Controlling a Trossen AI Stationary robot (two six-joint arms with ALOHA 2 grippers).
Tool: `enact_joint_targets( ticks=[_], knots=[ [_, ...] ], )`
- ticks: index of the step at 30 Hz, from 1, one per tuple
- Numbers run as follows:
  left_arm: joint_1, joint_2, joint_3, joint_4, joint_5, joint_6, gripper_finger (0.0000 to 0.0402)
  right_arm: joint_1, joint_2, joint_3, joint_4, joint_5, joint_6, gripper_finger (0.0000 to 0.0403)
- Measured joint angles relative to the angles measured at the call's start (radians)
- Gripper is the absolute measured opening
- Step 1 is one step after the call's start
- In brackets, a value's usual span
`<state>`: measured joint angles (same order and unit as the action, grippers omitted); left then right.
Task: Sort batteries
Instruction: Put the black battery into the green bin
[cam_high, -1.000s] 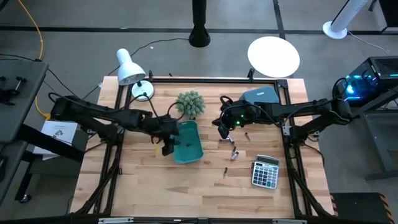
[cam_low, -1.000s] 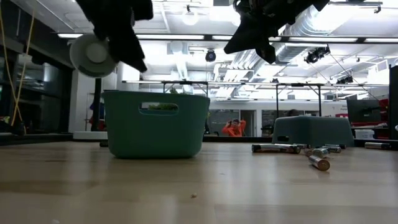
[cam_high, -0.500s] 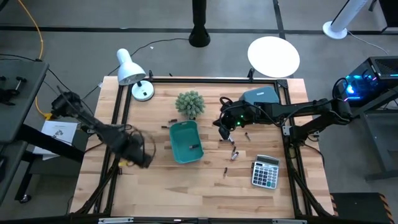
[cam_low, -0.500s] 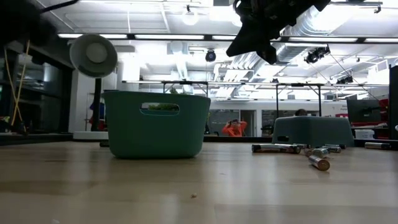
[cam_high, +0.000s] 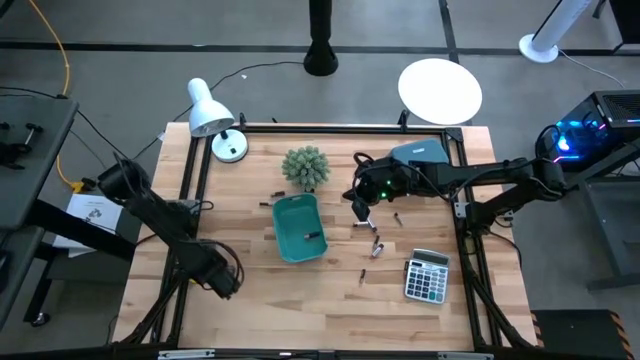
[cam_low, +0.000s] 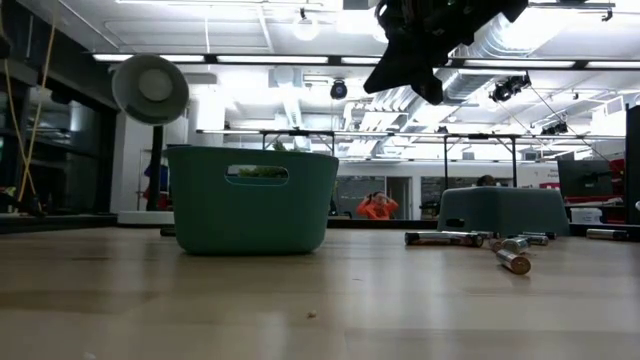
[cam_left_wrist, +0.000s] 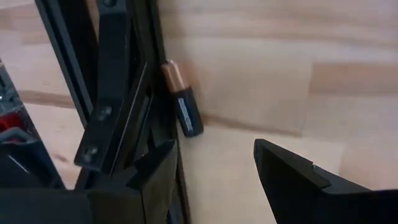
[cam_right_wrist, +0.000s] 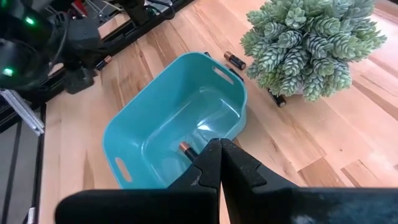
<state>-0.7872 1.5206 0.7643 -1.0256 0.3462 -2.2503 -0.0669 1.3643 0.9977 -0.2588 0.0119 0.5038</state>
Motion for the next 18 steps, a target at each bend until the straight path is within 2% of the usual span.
enact_joint_targets(
  ticks=[9,15,18],
  knots=[
    [0.001,0.141,0.009,-0.019,-0.018,-0.076,0.0206,-0.001,0.0,0.0,0.0,-0.011,0.02,0.0],
    [0.003,0.191,0.011,-0.053,-0.006,-0.1,0.0206,-0.001,0.0,0.0,0.0,-0.046,0.056,0.0],
    [0.001,0.195,0.011,-0.034,-0.051,-0.09,0.0206,0.001,0.0,0.0,0.0,-0.057,0.057,0.0]
  ],
)
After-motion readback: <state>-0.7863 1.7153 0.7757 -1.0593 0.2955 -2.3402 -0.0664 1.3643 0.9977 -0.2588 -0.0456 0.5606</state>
